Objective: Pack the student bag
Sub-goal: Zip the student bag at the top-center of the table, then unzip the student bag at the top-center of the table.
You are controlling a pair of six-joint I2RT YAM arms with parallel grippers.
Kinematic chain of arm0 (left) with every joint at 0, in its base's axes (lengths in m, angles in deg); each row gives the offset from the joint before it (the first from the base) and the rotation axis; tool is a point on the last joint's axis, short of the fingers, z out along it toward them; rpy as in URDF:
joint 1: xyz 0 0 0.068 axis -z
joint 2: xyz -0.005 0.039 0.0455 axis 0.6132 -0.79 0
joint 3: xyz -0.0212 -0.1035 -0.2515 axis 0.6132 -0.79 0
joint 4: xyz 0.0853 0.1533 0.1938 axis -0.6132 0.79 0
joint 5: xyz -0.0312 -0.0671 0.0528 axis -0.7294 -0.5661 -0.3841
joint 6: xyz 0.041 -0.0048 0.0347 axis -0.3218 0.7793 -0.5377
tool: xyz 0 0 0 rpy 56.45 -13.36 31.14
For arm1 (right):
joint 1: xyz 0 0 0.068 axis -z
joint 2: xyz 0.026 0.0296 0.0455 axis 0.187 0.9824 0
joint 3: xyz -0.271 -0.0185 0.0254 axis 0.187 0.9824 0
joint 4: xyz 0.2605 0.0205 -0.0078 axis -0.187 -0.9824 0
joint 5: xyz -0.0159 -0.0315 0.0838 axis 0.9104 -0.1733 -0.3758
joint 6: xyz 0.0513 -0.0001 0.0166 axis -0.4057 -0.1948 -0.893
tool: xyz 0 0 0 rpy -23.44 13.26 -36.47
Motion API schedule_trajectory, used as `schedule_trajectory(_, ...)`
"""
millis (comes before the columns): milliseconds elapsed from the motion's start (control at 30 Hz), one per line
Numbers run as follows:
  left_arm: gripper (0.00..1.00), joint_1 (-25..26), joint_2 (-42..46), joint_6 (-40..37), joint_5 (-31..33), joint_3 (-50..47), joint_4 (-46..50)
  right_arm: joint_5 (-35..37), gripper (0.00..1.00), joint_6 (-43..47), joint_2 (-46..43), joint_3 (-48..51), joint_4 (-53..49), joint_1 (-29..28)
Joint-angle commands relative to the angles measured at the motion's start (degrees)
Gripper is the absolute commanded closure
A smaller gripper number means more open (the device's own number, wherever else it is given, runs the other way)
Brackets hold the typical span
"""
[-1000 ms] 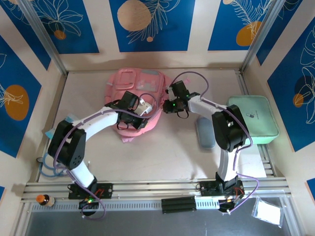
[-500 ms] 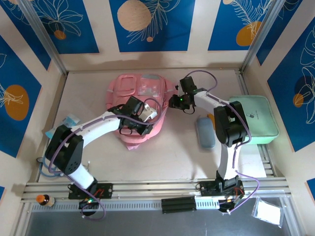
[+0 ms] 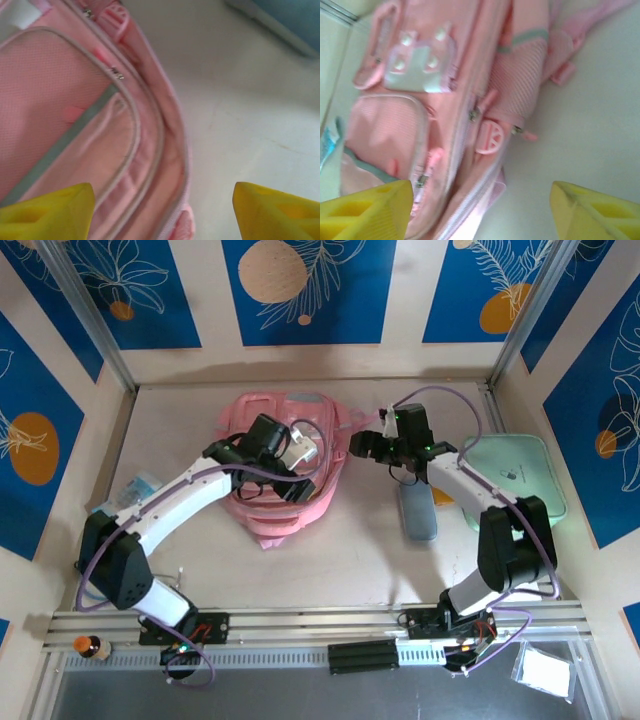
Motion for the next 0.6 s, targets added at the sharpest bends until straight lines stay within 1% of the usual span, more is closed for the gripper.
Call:
schedule_trajectory(0,0.27,0.4,-3.3,-6.4,6.6,2.7,3.7,-2.0,0.23,-0.9,-0.9,1.1,1.1,0.1)
schedule_trajectory(67,0.26,0.4,-4.8,-8.8,5.4,3.6,3.6,-2.9,0.19,-1.2,-1.7,2.0,2.4,0.1)
schedule_trajectory(100,0.26,0.4,-5.6,-9.8,5.8,4.0,3.6,-3.7,0.17,-1.2,-2.2,2.7,3.4,0.1)
schedule_trajectory(133,0.26,0.4,-6.5,-10.6,6.9,4.5,3.8,-4.3,0.16,-1.0,-2.8,3.4,4.5,-0.1)
schedule_trajectory(233,0.27,0.4,-9.3,-12.8,9.6,6.3,5.2,-3.2,0.13,-1.3,-3.5,3.9,4.5,-0.3)
schedule_trajectory(400,0.30,0.3,-12.9,-15.5,10.7,8.0,5.8,-1.7,0.13,-1.8,-3.9,4.1,3.6,-0.1)
schedule_trajectory(567,0.35,0.3,-17.2,-18.5,10.0,11.0,9.6,-1.2,0.14,-2.8,-3.9,4.1,3.4,0.3)
